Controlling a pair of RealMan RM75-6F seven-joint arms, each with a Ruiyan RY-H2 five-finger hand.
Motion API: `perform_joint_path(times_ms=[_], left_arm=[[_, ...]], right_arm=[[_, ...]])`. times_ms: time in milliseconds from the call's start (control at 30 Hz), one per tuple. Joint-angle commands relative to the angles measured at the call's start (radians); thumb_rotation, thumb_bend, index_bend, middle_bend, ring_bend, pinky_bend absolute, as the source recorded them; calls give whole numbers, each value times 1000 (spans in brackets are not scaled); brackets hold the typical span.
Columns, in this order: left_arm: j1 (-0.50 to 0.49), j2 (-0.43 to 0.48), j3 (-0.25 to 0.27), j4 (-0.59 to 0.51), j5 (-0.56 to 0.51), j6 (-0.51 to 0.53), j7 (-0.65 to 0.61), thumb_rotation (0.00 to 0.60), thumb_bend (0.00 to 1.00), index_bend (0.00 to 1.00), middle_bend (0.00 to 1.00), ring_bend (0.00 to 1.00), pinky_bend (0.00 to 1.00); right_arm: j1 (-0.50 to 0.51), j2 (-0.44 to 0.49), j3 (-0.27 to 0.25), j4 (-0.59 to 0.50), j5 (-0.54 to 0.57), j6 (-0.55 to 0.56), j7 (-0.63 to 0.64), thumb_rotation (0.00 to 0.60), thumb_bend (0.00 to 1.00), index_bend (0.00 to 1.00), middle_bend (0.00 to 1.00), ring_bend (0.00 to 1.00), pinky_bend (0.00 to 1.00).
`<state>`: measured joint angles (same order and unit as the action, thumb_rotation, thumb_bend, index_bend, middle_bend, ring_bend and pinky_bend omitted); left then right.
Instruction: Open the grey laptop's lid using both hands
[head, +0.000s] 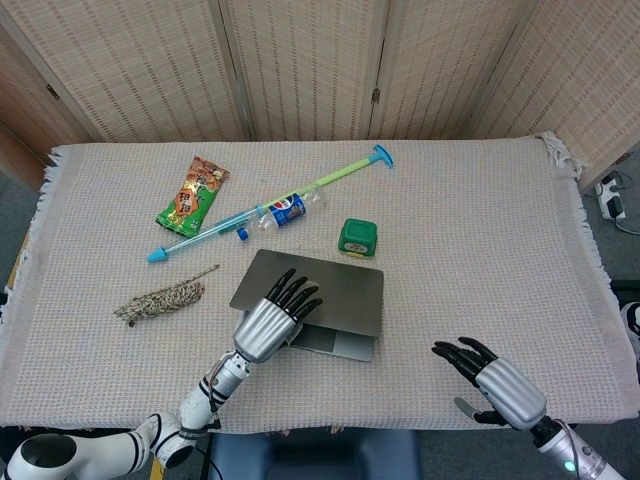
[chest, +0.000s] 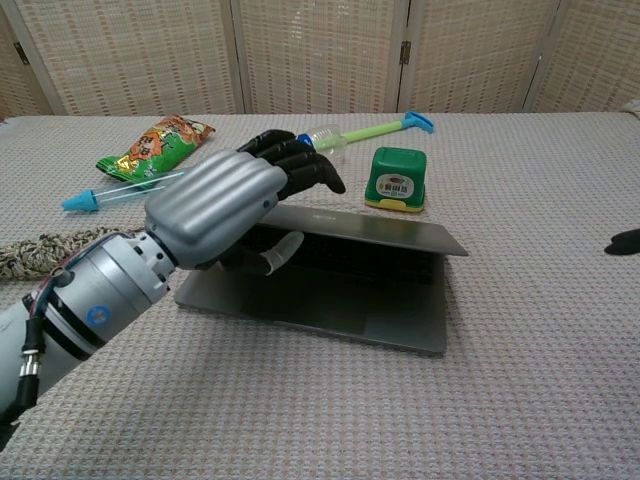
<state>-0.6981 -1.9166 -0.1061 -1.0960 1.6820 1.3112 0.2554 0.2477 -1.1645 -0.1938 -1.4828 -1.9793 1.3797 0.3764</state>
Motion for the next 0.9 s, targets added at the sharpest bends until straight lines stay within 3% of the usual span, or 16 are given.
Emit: perform_joint_path(times_ms=[33, 233, 400, 600, 900], left_arm=[[-11, 4, -14, 0, -8, -5, -1, 600, 573, 251, 219, 122, 0], [-31, 14, -28, -24, -18, -24, 16, 600, 575, 246, 219, 117, 0], [-48, 13, -39, -42, -28, -43, 37, 600, 574, 240, 219, 114, 0], [-71, 16, -60, -68, -53, -78, 77, 600, 574, 229, 219, 114, 0], [-90, 18, -72, -79, -83, -109, 110, 600, 574, 228, 219, 114, 0]], right_arm=[[43, -17, -31, 8, -34, -43, 18, 600, 470, 0, 154, 254, 126], [130, -18, -30, -65, -1, -228, -65, 600, 472, 0, 34, 115, 12], [188, -41, 8, -115, 55, -336, -126, 600, 472, 0, 0, 7, 0], [260, -105, 61, -113, 121, -427, -142, 600, 472, 0, 0, 0, 0], [344, -200, 89, -33, 194, -514, -60, 600, 472, 0, 0, 0, 0]])
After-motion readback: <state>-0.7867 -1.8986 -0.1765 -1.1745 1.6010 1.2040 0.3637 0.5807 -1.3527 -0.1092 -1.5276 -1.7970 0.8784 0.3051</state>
